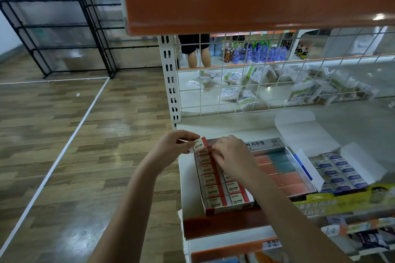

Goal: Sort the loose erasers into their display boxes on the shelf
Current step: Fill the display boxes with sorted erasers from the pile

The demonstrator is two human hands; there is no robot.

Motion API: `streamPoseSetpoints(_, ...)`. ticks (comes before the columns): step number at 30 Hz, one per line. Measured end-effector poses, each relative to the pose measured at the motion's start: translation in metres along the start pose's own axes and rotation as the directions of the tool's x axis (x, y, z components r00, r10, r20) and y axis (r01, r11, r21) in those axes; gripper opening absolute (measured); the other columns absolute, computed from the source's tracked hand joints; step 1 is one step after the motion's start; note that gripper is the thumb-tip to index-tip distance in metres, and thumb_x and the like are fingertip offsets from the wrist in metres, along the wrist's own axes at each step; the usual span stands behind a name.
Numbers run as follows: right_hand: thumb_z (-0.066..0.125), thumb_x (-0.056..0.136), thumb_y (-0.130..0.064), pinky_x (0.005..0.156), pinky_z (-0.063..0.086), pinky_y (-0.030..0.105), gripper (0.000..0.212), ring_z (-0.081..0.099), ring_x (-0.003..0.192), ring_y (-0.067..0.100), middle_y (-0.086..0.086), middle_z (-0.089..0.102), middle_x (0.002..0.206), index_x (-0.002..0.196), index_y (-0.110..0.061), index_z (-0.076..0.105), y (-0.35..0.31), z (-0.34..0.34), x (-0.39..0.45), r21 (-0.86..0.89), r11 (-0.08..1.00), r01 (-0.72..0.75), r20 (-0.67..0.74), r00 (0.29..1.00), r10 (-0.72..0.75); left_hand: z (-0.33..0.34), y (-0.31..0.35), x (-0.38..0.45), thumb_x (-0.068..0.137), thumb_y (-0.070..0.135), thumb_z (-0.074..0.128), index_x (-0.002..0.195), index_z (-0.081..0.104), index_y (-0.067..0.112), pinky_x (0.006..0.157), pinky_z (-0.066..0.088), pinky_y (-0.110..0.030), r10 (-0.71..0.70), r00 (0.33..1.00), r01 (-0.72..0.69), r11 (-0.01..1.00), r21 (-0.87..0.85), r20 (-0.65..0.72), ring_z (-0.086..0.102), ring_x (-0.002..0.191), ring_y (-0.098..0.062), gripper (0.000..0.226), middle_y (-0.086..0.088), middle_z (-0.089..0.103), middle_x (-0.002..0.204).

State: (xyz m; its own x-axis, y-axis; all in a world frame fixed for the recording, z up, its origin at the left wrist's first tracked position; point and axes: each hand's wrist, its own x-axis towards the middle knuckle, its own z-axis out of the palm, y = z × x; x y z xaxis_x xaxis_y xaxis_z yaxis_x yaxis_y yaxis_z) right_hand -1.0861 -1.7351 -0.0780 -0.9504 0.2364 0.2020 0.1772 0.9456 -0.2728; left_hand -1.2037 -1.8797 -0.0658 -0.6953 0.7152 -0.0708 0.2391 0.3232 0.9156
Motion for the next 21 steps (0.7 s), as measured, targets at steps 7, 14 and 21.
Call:
streamPoseSetpoints(7,0.05,0.091,-0.041,0.079,0.04,0.017,0.028,0.048,0.094,0.005,-0.008,0.055,0.102,0.11,-0.02,0.057,0.015,-0.033,-0.039,0.067,0.965,-0.254,-0.013,0.967,0.255,0.008,0.019,0.009,0.087,0.008,0.062,0.097,0.068,0.027,0.076,0.057,-0.025,0.109,0.993,-0.115,0.984,0.133,0.048,0.067,0.083,-0.007,0.022,0.006,0.07,0.096)
streamPoseSetpoints(14,0.055,0.089,-0.039,0.085,0.049,0.025,0.027,0.057,0.092,0.01,-0.005,0.059,0.105,0.108,-0.019,0.057,0.009,-0.024,-0.058,0.069,0.938,-0.339,0.116,0.937,0.33,0.04,0.03,0.012,0.088,0.013,0.059,0.111,0.069,0.022,0.081,0.053,-0.027,0.131,0.99,-0.141,0.868,0.477,0.054,0.063,0.091,-0.011,0.026,0.003,0.069,0.103)
streamPoseSetpoints(21,0.052,0.093,-0.03,0.075,0.051,0.022,0.016,0.06,0.082,0.009,-0.005,0.061,0.097,0.103,-0.018,0.055,0.007,-0.017,-0.06,0.075,0.927,-0.368,0.086,0.928,0.362,0.056,0.026,0.009,0.095,0.016,0.047,0.123,0.062,0.027,0.082,0.048,-0.025,0.217,0.974,-0.208,0.727,0.654,0.069,0.058,0.099,-0.02,0.034,0.0,0.053,0.116)
